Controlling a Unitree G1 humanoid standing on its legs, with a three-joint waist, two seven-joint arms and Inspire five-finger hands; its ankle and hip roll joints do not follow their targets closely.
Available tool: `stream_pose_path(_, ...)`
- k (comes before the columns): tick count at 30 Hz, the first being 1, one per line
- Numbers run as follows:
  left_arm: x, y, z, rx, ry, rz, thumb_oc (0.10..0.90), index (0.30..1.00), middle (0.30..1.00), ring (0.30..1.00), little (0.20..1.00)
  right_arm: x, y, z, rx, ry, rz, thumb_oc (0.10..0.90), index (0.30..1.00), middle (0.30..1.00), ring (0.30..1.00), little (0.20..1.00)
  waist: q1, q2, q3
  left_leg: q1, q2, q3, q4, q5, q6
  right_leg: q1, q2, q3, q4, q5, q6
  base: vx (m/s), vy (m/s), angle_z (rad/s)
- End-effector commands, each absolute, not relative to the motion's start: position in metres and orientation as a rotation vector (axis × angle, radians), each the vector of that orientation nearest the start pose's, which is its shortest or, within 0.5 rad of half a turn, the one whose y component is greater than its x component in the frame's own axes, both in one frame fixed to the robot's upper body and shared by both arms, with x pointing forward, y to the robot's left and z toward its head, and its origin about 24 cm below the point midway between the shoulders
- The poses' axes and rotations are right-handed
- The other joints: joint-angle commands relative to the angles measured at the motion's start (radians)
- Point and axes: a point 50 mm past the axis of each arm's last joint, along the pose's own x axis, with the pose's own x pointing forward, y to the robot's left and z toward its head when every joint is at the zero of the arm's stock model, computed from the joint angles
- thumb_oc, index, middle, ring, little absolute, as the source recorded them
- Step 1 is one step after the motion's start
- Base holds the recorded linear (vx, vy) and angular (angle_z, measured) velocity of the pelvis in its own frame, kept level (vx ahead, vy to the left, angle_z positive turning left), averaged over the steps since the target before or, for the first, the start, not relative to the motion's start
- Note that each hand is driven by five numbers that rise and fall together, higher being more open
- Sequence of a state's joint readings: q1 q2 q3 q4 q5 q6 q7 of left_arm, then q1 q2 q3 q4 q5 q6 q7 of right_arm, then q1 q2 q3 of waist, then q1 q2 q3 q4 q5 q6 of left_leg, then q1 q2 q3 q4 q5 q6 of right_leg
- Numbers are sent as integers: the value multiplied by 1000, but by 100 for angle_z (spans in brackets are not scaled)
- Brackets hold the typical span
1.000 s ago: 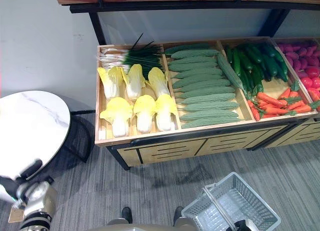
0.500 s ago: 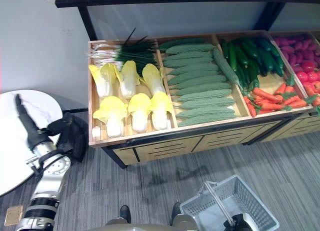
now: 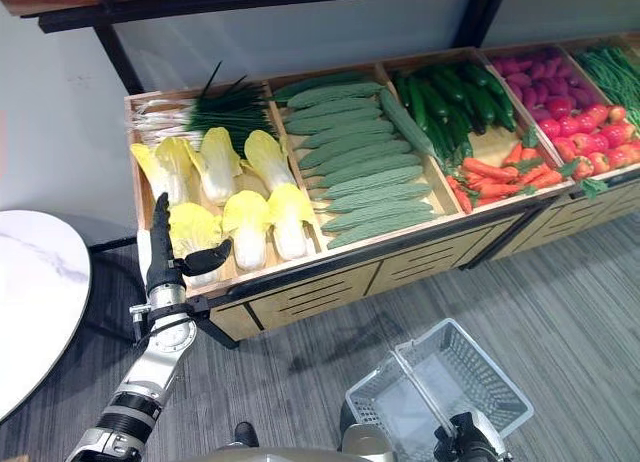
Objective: Get the vegetables into the basket
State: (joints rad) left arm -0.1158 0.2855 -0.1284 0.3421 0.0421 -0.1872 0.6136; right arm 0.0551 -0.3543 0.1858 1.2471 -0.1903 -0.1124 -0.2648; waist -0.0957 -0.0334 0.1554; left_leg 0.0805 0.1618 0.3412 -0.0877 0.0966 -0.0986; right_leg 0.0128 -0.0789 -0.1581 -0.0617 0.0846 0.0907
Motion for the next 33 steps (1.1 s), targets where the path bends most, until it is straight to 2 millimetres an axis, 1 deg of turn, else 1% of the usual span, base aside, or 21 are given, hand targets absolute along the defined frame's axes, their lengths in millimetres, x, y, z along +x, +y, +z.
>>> stream_pose_path(1,290,214,74,352,-298,566,900,1000,1000,1000,1000,74,-287,-144,-777,1113,-157,400,300,300,300,300,13,-55,-36,26,30,-10,0,-34,-42,-48,-46,78,-12,51,83,10,-37,-7)
stream_pose_path(4,293,218,76,338,-295,655,900,1000,1000,1000,1000,74,-286,-144,-792,1115,-164,400,300,300,300,300,10,-58,-29,23,34,-3,0,-33,-42,-59,-39,87,-12,52,83,15,-28,-11)
stream_pose_path(8,294,218,82,394,-329,658,900,1000,1000,1000,1000,76,-287,-143,-800,1103,-172,400,300,300,300,300,9,-60,-24,22,36,2,0,-34,-43,-66,-35,94,-11,52,82,9,-11,-7)
stream_pose_path(11,294,221,82,447,-338,673,900,1000,1000,1000,1000,78,-285,-144,-802,1091,-166,400,300,300,300,300,11,-60,-21,21,38,4,0,-34,-44,-69,-33,96,-9,51,82,8,-3,-1)
stream_pose_path(15,293,221,79,473,-323,702,900,1000,1000,1000,1000,82,-283,-143,-808,1075,-163,400,300,300,300,300,12,-62,-20,24,38,5,0,-35,-44,-69,-31,96,-8,49,81,11,-6,-2)
stream_pose_path(18,294,221,70,508,-279,712,900,1000,1000,1000,1000,85,-282,-143,-815,1067,-162,400,300,300,300,300,13,-62,-17,22,37,2,0,-37,-43,-71,-29,97,-8,47,80,0,0,0)
stream_pose_path(19,294,221,70,508,-280,713,900,1000,1000,1000,1000,85,-282,-143,-815,1067,-162,400,300,300,300,300,13,-62,-17,21,38,2,0,-37,-43,-71,-29,97,-8,47,79,0,0,0)
stream_pose_path(21,293,222,62,517,-232,724,900,1000,1000,1000,1000,84,-282,-143,-820,1070,-161,400,300,300,300,300,12,-62,-17,21,37,1,0,-38,-43,-71,-29,98,-7,47,79,0,0,0)
stream_pose_path(23,294,221,59,513,-216,727,900,1000,1000,1000,1000,85,-282,-143,-823,1070,-161,400,300,300,300,300,12,-61,-16,20,38,1,0,-38,-43,-73,-28,99,-7,46,78,0,0,0)
stream_pose_path(26,294,223,47,495,-133,758,900,1000,1000,1000,1000,86,-282,-143,-835,1070,-156,400,300,300,300,300,10,-61,-15,21,38,2,0,-38,-42,-75,-26,101,-4,46,75,0,0,0)
stream_pose_path(27,294,221,41,511,-95,738,900,1000,1000,1000,1000,87,-283,-142,-843,1068,-157,400,300,300,300,300,8,-60,-14,21,38,2,0,-38,-42,-76,-24,102,-4,45,75,0,0,0)
stream_pose_path(29,295,221,35,536,-62,711,900,1000,1000,1000,1000,86,-284,-142,-845,1072,-157,400,300,300,300,300,8,-58,-13,22,39,2,0,-39,-42,-75,-23,103,-3,44,73,0,0,0)
stream_pose_path(32,296,215,13,580,62,605,900,1000,1000,1000,1000,89,-287,-141,-853,1072,-152,400,300,300,300,300,4,-53,-14,25,38,1,0,-39,-41,-70,-23,105,-4,43,72,0,0,0)
stream_pose_path(33,296,215,13,580,62,605,635,629,629,629,629,89,-287,-141,-853,1072,-152,400,300,300,300,300,4,-53,-14,25,38,1,0,-40,-41,-70,-23,105,-4,43,72,0,0,0)
